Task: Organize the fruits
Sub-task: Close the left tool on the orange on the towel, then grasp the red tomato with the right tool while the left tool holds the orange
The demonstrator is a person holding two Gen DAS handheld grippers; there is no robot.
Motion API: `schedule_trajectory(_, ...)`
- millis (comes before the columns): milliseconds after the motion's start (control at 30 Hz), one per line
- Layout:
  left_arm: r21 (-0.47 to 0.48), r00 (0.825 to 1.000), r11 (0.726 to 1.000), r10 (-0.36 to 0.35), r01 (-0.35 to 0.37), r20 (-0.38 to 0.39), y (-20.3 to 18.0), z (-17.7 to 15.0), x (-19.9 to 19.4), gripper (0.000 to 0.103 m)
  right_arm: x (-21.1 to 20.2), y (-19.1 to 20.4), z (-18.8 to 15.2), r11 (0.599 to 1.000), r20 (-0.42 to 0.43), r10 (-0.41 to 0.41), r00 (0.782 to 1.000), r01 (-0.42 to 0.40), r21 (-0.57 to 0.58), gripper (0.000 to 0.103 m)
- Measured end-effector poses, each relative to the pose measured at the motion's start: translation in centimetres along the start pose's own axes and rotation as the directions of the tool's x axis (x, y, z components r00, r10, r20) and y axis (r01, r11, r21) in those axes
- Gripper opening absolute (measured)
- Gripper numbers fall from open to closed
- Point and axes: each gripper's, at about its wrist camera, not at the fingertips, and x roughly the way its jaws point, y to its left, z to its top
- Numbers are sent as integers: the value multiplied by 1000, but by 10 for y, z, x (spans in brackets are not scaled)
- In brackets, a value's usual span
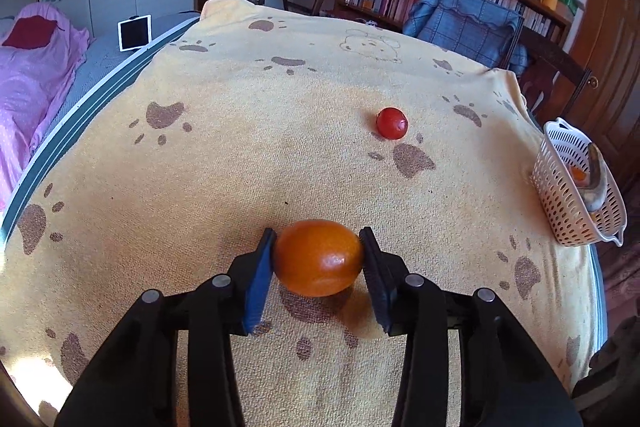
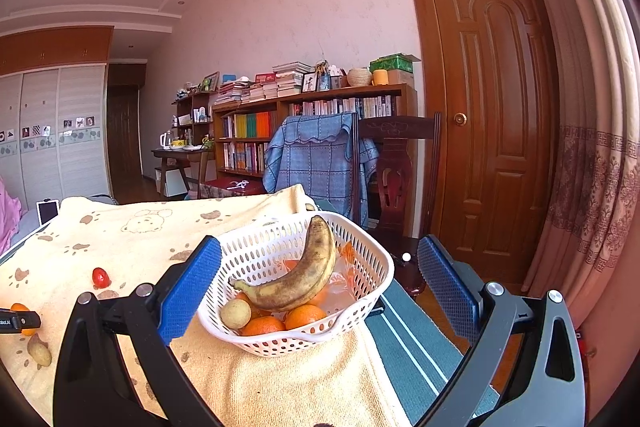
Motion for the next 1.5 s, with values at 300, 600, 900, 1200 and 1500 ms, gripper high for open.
schedule_trajectory(300, -26, 998, 999, 36, -35, 47, 21, 12, -11, 43, 2, 4, -1, 1000, 0, -17, 1000, 17, -23, 100)
schedule_trajectory(600, -72, 990, 992, 112, -106, 89, 34, 12, -11, 43, -4, 21, -4, 994, 31, -35, 999, 39, -107, 100)
schedule_trajectory(900, -75, 988, 992, 105, -96, 115, 35, 10, -14, 43, -9, 69, -13, 944, 38, 42, 998, -27, -329, 100)
schedule_trajectory(1200, -70, 982, 991, 126, -117, 138, 32, 7, -14, 43, -1, 160, -16, 810, -174, 324, 930, -367, -458, 100)
schedule_trajectory(1500, -97, 980, 987, 144, -131, 138, 38, 8, -13, 43, 49, 225, -18, 766, -389, 424, 818, -553, -328, 99)
